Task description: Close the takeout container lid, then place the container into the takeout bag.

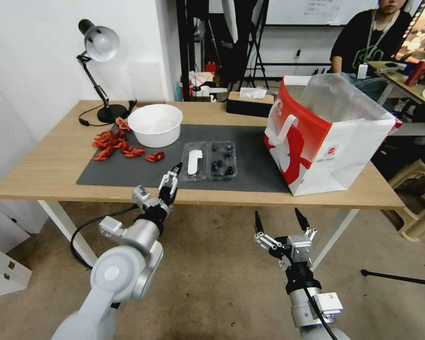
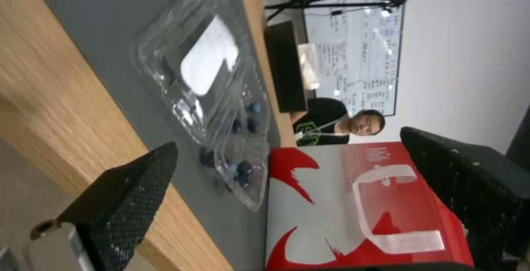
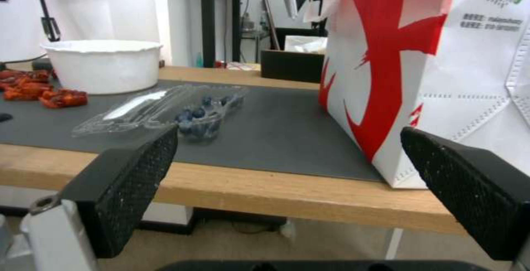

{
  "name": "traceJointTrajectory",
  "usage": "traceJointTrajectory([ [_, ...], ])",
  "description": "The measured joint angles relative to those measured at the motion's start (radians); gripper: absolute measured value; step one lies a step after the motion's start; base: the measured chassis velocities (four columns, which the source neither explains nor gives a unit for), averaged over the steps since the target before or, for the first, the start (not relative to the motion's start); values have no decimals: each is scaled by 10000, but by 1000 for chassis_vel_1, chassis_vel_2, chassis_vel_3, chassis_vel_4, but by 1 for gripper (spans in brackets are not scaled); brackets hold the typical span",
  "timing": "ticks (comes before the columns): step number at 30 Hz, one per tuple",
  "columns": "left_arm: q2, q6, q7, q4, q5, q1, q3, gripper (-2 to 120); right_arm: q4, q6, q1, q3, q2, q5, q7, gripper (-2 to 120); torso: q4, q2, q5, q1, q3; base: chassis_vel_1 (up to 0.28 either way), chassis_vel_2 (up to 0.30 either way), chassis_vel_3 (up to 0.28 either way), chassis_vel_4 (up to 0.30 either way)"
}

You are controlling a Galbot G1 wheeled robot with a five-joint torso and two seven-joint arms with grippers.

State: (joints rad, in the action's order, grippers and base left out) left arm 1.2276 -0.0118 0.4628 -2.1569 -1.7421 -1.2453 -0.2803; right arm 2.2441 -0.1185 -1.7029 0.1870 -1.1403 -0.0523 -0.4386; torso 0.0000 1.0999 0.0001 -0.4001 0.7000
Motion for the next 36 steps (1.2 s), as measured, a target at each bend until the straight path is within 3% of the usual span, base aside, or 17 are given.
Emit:
traceJointTrajectory([
  [17, 763, 82, 1709, 1317, -950, 1966, 546, 100, -7, 9, -44, 331, -163, 19, -23, 100, 0, 0, 0, -1, 1, 0, 0, 0, 0],
  [36, 1038, 43, 1821, 2558, -838, 2817, 782, 100, -43, 29, 21, 421, -266, -4, -47, 100, 0, 0, -1, 0, -1, 0, 0, 0, 0],
])
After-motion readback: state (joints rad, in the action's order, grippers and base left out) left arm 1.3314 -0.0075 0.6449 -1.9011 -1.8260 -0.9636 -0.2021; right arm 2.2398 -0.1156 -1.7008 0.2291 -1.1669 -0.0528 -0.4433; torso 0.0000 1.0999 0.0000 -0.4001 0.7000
